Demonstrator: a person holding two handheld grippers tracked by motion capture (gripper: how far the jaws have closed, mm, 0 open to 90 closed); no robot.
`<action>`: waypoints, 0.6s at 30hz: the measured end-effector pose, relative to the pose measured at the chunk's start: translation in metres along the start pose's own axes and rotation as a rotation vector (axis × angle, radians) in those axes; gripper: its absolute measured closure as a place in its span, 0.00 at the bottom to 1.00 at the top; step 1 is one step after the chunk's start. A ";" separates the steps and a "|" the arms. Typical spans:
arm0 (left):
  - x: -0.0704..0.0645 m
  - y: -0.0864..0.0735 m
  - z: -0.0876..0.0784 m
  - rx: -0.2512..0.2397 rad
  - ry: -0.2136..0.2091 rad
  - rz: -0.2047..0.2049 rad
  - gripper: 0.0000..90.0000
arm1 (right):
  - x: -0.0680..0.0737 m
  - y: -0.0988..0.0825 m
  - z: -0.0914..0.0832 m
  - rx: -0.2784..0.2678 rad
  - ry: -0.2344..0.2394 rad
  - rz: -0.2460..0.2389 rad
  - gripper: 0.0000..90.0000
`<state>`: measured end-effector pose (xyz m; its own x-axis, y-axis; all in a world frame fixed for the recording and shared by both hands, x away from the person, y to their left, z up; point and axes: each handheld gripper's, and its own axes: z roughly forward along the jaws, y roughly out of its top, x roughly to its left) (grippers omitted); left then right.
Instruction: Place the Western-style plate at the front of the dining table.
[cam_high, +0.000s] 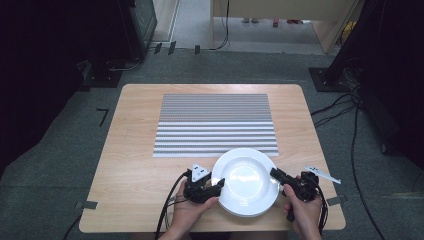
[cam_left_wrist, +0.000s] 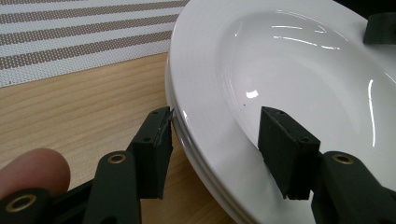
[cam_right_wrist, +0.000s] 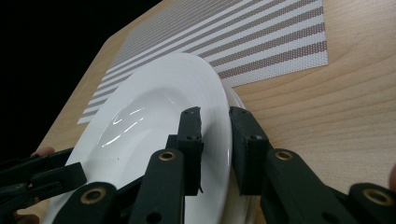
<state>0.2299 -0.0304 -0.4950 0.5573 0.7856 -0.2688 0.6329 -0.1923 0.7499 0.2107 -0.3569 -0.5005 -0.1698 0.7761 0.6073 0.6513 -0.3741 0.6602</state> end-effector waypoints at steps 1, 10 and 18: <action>0.000 0.000 0.000 0.001 0.002 0.003 0.51 | 0.000 0.000 0.000 -0.002 0.002 -0.001 0.85; 0.003 0.002 0.001 0.018 -0.015 -0.028 0.51 | -0.002 0.003 0.001 -0.008 0.046 0.022 0.85; 0.004 0.001 0.001 0.003 -0.021 -0.046 0.53 | 0.005 0.006 0.001 -0.069 0.126 0.036 0.88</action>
<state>0.2335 -0.0278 -0.4957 0.5391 0.7809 -0.3156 0.6597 -0.1585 0.7346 0.2145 -0.3551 -0.4937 -0.2415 0.6932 0.6791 0.6067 -0.4383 0.6632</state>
